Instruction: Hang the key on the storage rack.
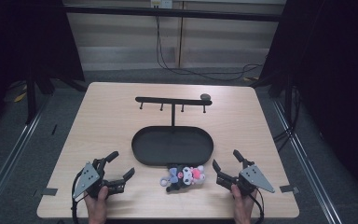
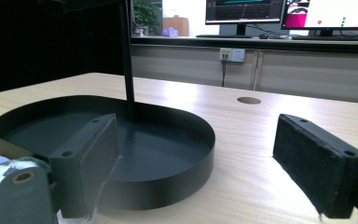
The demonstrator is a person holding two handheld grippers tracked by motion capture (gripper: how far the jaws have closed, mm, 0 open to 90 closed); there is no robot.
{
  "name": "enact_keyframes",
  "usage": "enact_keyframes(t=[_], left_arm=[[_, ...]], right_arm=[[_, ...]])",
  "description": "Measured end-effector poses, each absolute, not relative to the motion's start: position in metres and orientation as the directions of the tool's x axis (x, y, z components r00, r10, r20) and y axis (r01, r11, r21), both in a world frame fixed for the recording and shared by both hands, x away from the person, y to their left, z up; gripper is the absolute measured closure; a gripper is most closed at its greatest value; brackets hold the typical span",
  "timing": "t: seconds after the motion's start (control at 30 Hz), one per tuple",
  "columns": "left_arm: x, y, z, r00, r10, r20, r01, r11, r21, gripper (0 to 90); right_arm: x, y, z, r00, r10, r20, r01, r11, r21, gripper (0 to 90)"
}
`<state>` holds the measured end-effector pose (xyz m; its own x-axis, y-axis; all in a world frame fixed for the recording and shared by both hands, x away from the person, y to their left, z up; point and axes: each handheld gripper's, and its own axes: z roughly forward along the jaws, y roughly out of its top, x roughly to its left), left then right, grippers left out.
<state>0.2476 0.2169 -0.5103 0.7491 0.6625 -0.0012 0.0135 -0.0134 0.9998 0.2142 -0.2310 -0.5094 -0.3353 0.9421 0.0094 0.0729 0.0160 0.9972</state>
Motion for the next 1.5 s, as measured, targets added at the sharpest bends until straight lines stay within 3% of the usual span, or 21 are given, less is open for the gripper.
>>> enact_keyframes(t=[0.37, 0.63, 0.87, 1.03, 1.5], left_arm=[[0.247, 0.217, -0.510, 0.749, 0.662, -0.005, 0.016, -0.010, 1.000, 15.6], [0.247, 0.217, -0.510, 0.752, 0.659, -0.007, 0.017, -0.009, 1.000, 15.6], [0.247, 0.217, -0.510, 0.752, 0.659, -0.007, 0.017, -0.009, 1.000, 15.6], [0.248, 0.217, -0.510, 0.753, 0.659, -0.007, 0.018, -0.010, 1.000, 15.6], [0.248, 0.217, -0.510, 0.752, 0.659, -0.007, 0.017, -0.009, 1.000, 15.6]], right_arm=[[0.216, -0.230, -0.508, -0.317, 0.948, 0.018, 0.104, 0.016, 0.994, 14.6], [0.218, -0.222, -0.506, -0.305, 0.951, -0.040, 0.157, 0.092, 0.983, 16.1], [0.220, -0.219, -0.505, -0.331, 0.942, -0.049, 0.200, 0.121, 0.972, 20.5], [0.218, -0.219, -0.502, -0.387, 0.922, 0.015, 0.234, 0.083, 0.969, 26.5], [0.221, -0.203, -0.485, -0.493, 0.870, 0.026, 0.274, 0.127, 0.953, 29.3]])
